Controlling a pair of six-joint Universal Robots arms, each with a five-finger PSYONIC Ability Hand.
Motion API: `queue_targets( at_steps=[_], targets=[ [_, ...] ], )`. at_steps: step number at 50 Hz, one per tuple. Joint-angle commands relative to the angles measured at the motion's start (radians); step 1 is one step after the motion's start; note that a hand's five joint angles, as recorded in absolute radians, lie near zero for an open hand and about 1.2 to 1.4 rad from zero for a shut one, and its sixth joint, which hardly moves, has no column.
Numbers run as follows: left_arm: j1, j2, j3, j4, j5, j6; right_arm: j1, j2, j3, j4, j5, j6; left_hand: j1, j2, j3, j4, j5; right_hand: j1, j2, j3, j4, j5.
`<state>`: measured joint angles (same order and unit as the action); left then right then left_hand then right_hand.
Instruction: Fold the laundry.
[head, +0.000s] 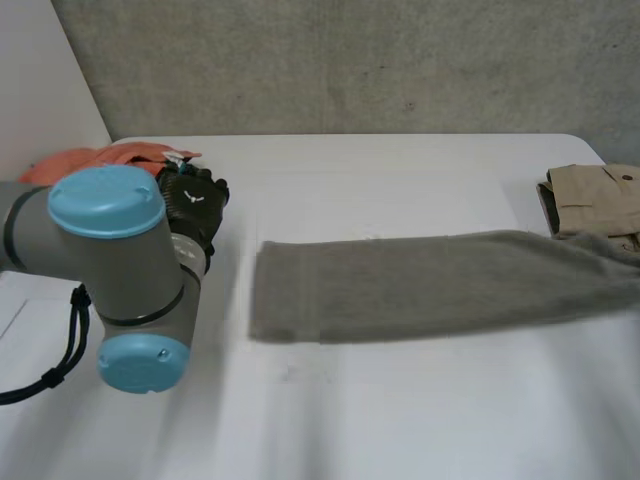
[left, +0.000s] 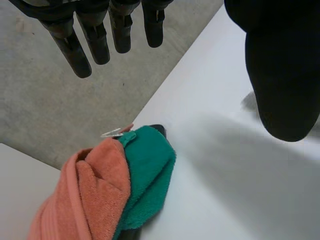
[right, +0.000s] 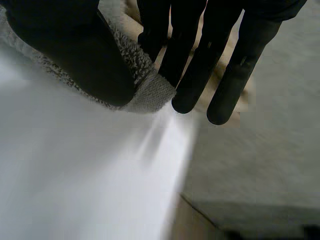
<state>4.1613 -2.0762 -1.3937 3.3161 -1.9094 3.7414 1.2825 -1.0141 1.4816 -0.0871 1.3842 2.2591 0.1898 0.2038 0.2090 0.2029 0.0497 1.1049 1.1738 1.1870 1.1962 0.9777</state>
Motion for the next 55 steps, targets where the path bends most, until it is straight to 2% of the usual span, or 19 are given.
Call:
queue_targets(
  at_steps=[1,4,5,8,12,15,16,20,24,26,27,28,31,32,37,41,48,53,55],
  targets=[
    [-0.001,0.073,-0.064,0.0,0.033,-0.003,-0.029,-0.07,-0.007,-0.019,0.093,-0.167,-0.015,-0.029,-0.034,-0.028,-0.05,0.291,0.222,0.209,0.2,0.244],
    [0.0,0.096,-0.082,0.0,0.047,-0.014,0.05,-0.101,-0.007,-0.036,0.101,-0.148,-0.015,-0.029,-0.034,-0.028,-0.05,0.291,0.222,0.209,0.2,0.244],
    [0.0,0.1,-0.085,0.0,0.047,-0.018,0.149,-0.131,-0.006,-0.054,0.095,-0.123,-0.015,-0.029,-0.034,-0.028,-0.05,0.291,0.222,0.209,0.2,0.244],
    [0.0,0.12,-0.093,-0.001,0.049,-0.054,0.285,-0.159,0.008,-0.1,0.073,-0.076,-0.015,-0.029,-0.034,-0.028,-0.05,0.291,0.222,0.209,0.2,0.244],
    [-0.001,0.143,-0.097,-0.001,0.053,-0.1,0.542,-0.169,0.048,-0.221,-0.011,-0.03,-0.015,-0.029,-0.034,-0.028,-0.05,0.291,0.222,0.209,0.2,0.244],
    [-0.003,0.153,-0.097,-0.001,0.055,-0.117,0.667,-0.156,0.06,-0.284,-0.056,-0.035,-0.015,-0.029,-0.034,-0.028,-0.05,0.291,0.222,0.209,0.2,0.244],
    [-0.003,0.154,-0.097,-0.003,0.055,-0.117,0.751,-0.135,0.066,-0.321,-0.08,-0.039,-0.015,-0.029,-0.034,-0.028,-0.05,0.291,0.222,0.209,0.2,0.244],
    [-0.004,0.159,-0.103,-0.001,0.053,-0.117,0.93,-0.01,0.055,-0.365,-0.1,-0.067,-0.015,-0.029,-0.034,-0.028,-0.05,0.291,0.222,0.209,0.2,0.244],
    [-0.006,0.157,-0.11,-0.001,0.053,-0.117,1.009,0.08,0.06,-0.365,-0.103,-0.104,-0.015,-0.029,-0.034,-0.028,-0.05,0.291,0.222,0.209,0.2,0.244],
    [-0.01,0.154,-0.11,-0.001,0.053,-0.118,1.009,0.085,0.068,-0.367,-0.103,-0.105,-0.015,-0.029,-0.034,-0.028,-0.05,0.291,0.222,0.209,0.2,0.244],
    [-0.012,0.153,-0.11,-0.001,0.053,-0.118,1.009,0.082,0.075,-0.367,-0.1,-0.104,-0.015,-0.029,-0.034,-0.028,-0.05,0.156,0.087,0.074,0.064,0.108],
    [-0.015,0.15,-0.108,-0.001,0.052,-0.118,1.005,0.074,0.083,-0.365,-0.09,-0.096,-0.015,-0.029,-0.034,-0.028,-0.05,-0.389,-0.458,-0.471,-0.48,-0.436],
    [-0.03,0.142,-0.096,0.0,0.052,-0.118,0.991,0.037,0.118,-0.369,-0.08,-0.027,-0.015,-0.029,-0.034,-0.028,-0.05,-0.875,-0.944,-0.957,-0.966,-0.922],
    [-0.033,0.14,-0.094,0.0,0.052,-0.118,0.977,0.014,0.123,-0.362,-0.077,0.002,-0.015,-0.029,-0.034,-0.028,-0.05,-0.93,-0.999,-1.013,-1.022,-0.978],
    [-0.067,0.119,-0.059,0.0,0.052,-0.118,0.755,-0.156,0.204,-0.265,-0.066,0.242,-0.015,-0.029,-0.034,-0.028,-0.05,-0.93,-0.999,-1.013,-1.022,-0.978],
    [-0.101,0.093,-0.025,0.0,0.05,-0.118,0.646,-0.164,0.227,-0.121,-0.068,0.339,-0.015,-0.029,-0.034,-0.028,-0.05,-0.93,-0.999,-1.013,-1.022,-0.978],
    [-0.132,0.074,-0.019,0.0,0.052,-0.117,0.529,-0.132,0.269,-0.042,-0.053,0.317,-0.015,-0.029,-0.034,-0.028,-0.05,-0.93,-0.999,-1.013,-1.022,-0.978],
    [-0.135,0.067,-0.022,0.0,0.053,-0.117,0.491,-0.098,0.252,-0.06,-0.002,0.159,-0.015,-0.029,-0.034,-0.028,-0.05,0.289,0.22,0.206,0.197,0.241],
    [-0.135,0.067,-0.03,0.0,0.052,-0.117,0.494,-0.098,0.227,-0.083,0.024,0.136,-0.015,-0.029,-0.034,-0.028,-0.05,0.291,0.222,0.209,0.2,0.244]
  ],
)
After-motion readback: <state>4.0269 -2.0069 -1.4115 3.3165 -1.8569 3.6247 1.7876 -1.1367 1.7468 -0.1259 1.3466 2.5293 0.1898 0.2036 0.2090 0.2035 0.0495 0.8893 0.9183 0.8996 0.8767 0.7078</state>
